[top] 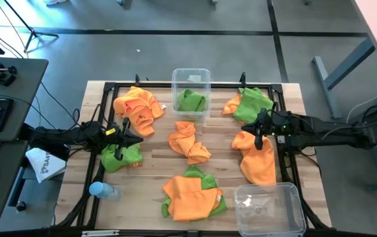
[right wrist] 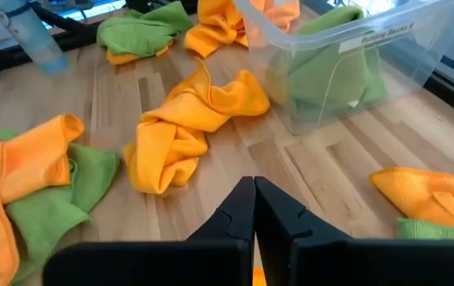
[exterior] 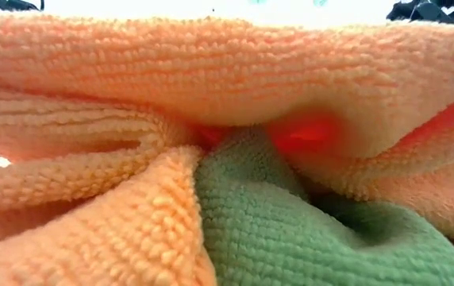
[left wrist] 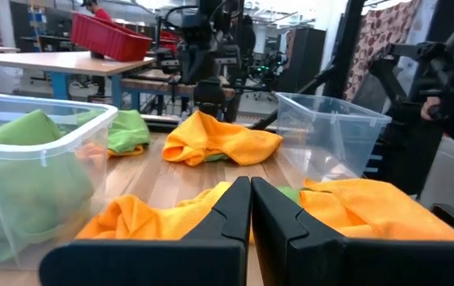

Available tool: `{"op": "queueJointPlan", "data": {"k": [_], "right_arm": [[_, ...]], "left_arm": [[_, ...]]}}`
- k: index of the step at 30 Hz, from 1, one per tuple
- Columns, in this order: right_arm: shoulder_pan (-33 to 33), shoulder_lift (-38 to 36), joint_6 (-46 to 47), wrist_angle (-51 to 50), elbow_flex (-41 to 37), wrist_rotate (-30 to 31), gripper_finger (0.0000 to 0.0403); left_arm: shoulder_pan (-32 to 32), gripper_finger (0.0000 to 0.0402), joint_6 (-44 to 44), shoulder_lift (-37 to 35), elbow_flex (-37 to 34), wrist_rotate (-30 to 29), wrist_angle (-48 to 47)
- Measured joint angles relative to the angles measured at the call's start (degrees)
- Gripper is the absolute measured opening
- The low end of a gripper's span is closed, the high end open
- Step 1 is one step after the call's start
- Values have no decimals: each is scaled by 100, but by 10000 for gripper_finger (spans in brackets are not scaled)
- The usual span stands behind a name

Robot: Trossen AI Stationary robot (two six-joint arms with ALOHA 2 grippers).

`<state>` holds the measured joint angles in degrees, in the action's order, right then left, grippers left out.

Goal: Sort microfiber towel by color & place in baskets
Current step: Put the orange microfiber towel into the bottom transparent bin

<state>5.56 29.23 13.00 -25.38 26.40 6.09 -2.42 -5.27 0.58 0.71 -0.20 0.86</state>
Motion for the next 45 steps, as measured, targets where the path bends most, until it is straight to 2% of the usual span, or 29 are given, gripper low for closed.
{"op": "queueJointPlan", "data": {"k": [6,11,16,20,27,32,36,45], "right_arm": [[0,2,-399,0,-6,3,0],[0,2,-688,0,-5,2,0],[0,2,-1023,0,-5,0,0],[0,2,-1049,0,-5,2,0],[0,2,-1004,0,-5,0,0],[0,2,-813,0,-6,-2,0],[0,2,-746,-1,-5,-2,0],[0,2,-851,-2,-7,-2,0]], "left_arm": [[0,0,-125,156,-2,-776,82],[-2,0,-380,726,114,-1320,26],[0,0,-553,1606,705,-1967,27],[50,0,-187,2371,1454,-2352,-44],[504,0,-188,3563,3204,-2407,-1571],[810,0,-209,4247,4024,-2405,-2393],[1093,0,-80,4636,4340,-2329,-2762],[2126,8,-152,5286,4369,-2297,-3488]]}}
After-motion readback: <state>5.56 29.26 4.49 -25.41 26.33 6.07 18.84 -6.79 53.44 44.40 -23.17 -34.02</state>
